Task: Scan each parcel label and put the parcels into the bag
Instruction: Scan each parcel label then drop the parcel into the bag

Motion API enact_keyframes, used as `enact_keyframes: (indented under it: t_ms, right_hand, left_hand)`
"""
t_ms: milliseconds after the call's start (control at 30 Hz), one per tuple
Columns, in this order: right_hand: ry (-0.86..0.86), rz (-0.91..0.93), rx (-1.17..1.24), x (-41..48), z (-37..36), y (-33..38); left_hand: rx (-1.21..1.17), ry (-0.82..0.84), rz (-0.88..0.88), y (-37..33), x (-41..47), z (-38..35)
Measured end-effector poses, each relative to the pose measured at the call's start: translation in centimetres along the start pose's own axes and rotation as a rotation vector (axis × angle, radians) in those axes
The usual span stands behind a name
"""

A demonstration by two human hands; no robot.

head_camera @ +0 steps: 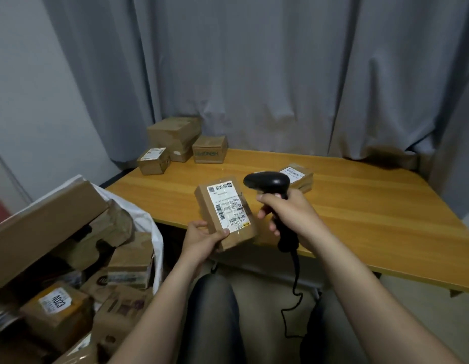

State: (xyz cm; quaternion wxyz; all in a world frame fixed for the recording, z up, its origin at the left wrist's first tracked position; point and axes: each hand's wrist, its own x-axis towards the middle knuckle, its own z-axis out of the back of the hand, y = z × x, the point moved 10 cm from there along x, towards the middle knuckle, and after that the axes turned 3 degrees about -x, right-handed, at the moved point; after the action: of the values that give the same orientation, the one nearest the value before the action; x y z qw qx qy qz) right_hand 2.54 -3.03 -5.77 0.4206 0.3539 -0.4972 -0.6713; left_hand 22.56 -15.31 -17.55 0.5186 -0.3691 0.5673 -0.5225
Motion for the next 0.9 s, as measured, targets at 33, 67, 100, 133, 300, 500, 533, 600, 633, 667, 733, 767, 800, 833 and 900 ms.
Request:
enact_keyframes:
  t_ms: [33, 67, 100, 133, 300, 500, 533, 600, 633, 667, 733, 767, 800, 833, 900]
  right_hand:
    - [0.013, 0.027, 0.029, -0.7, -0.2, 0.9]
    - [0.026, 0.05, 0.056, -1.6, -0.6, 1.8]
    - [0.039, 0.069, 0.069, -2.4, -1.0, 2.4]
    - [0.053, 0.083, 0.071, -3.1, -1.4, 2.9]
    - [0.183, 0.062, -0.028, -5.5, -4.0, 2.6]
    - [0.262, 0.014, -0.158, -6.4, -5.9, 1.1]
    - [0.273, 0.011, -0.169, -6.5, -6.1, 0.9]
    - [0.287, 0.004, -0.182, -6.7, -6.2, 0.9]
    - [0.288, 0.001, -0.184, -6.8, -6.2, 0.9]
    - [0.286, -0.001, -0.181, -6.8, -6.1, 0.9]
    - [0.279, -0.006, -0.182, -6.8, -6.0, 0.8]
    - [0.274, -0.009, -0.185, -6.8, -5.9, 0.7]
    - [0.269, -0.013, -0.185, -6.8, -5.8, 0.6]
    - [0.266, -0.017, -0.182, -6.8, -5.8, 0.5]
    - [0.267, -0.028, -0.174, -6.8, -5.7, 0.3]
  left_hand:
    - [0.008, -0.046, -0.036, 0.0, -0.5, 0.9]
    - [0.019, -0.09, -0.073, 0.0, -1.1, 1.8]
    - [0.038, -0.129, -0.104, 0.2, -1.5, 2.7]
    - [0.041, -0.161, -0.129, 0.2, -2.1, 3.5]
    - [0.054, -0.25, -0.196, -0.4, -3.3, 6.6]
    - [-0.035, -0.258, -0.254, -2.0, -3.3, 7.9]
    - [-0.051, -0.253, -0.259, -2.0, -3.3, 8.0]
    - [-0.076, -0.244, -0.267, -1.9, -3.3, 7.9]
    - [-0.079, -0.243, -0.271, -1.8, -3.3, 7.9]
    - [-0.079, -0.247, -0.272, -1.8, -3.3, 8.0]
    - [-0.068, -0.255, -0.287, -2.0, -3.6, 7.9]
    - [-0.06, -0.261, -0.291, -2.0, -3.7, 7.9]
    - [-0.062, -0.266, -0.296, -2.0, -3.8, 7.9]
    - [-0.069, -0.268, -0.298, -1.9, -3.7, 8.0]
    - [-0.073, -0.258, -0.292, -1.7, -3.7, 7.9]
